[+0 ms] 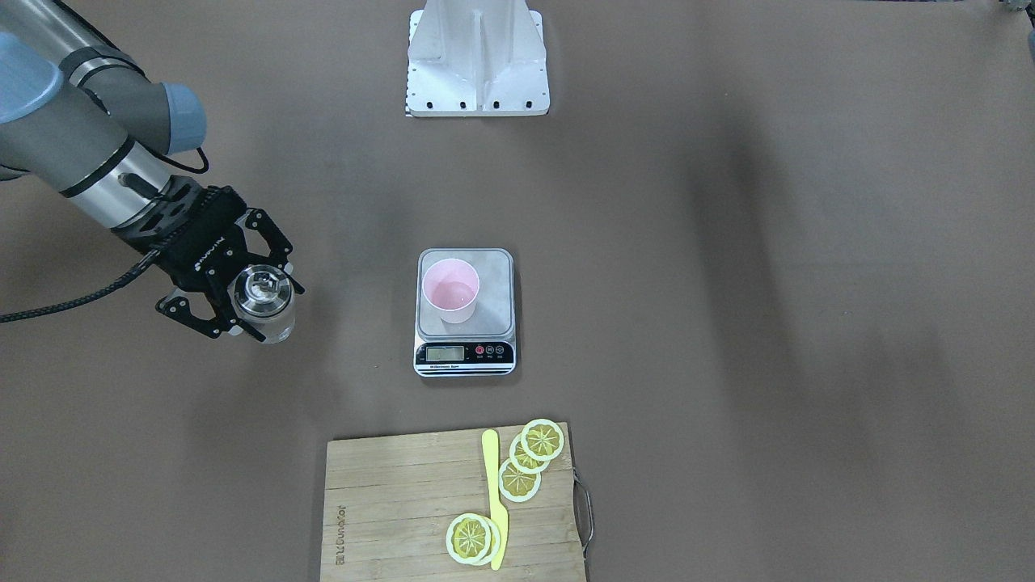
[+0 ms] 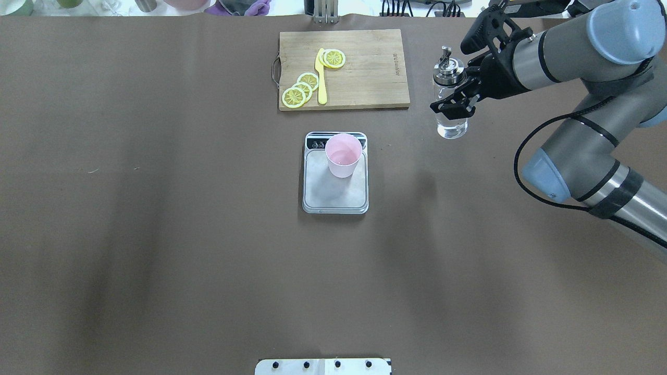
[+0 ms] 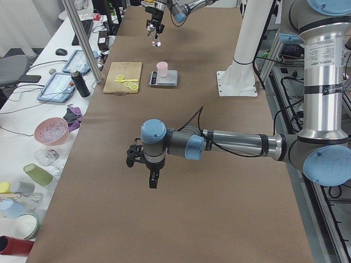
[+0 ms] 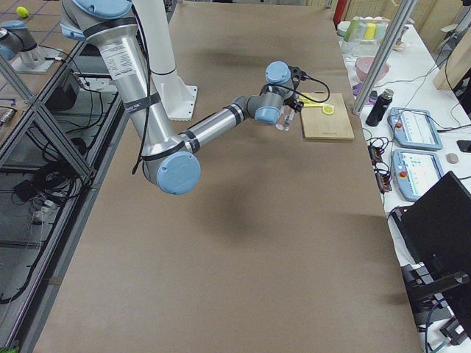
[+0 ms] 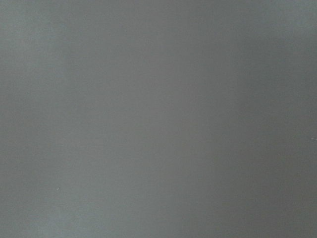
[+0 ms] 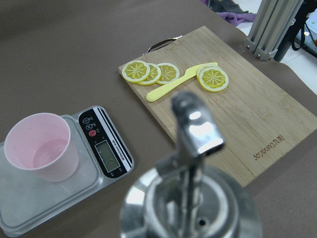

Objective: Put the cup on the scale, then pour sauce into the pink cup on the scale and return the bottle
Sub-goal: 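Lift the glass bottle with the right gripper and carry it toward the pink cup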

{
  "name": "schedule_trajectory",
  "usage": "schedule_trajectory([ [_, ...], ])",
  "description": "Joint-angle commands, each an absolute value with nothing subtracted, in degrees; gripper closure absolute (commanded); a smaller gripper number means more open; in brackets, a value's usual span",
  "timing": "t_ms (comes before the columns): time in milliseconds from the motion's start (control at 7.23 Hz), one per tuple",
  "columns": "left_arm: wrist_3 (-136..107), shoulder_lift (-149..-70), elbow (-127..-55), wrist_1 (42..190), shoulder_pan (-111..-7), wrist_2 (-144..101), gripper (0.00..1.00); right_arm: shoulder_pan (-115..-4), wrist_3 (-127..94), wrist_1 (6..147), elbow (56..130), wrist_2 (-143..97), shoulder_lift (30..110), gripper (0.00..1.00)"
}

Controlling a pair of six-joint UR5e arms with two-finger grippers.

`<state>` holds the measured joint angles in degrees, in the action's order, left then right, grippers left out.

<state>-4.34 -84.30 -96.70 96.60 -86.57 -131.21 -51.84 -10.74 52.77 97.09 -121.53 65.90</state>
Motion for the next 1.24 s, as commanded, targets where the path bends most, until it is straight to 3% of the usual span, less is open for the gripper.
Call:
schedule_trajectory([
  [0,-2.46,-85.42,-94.67,95.72,-88.68,-132.87,0.01,-48.61,-9.15,61.23,99.75,-117.87,63.65,0.88],
  [1106,-2.46,-86.84,-91.85,95.63,-91.49,-137.46,0.0,-35.95,-6.68,80.65,103.53,-100.65,61.26,0.88],
])
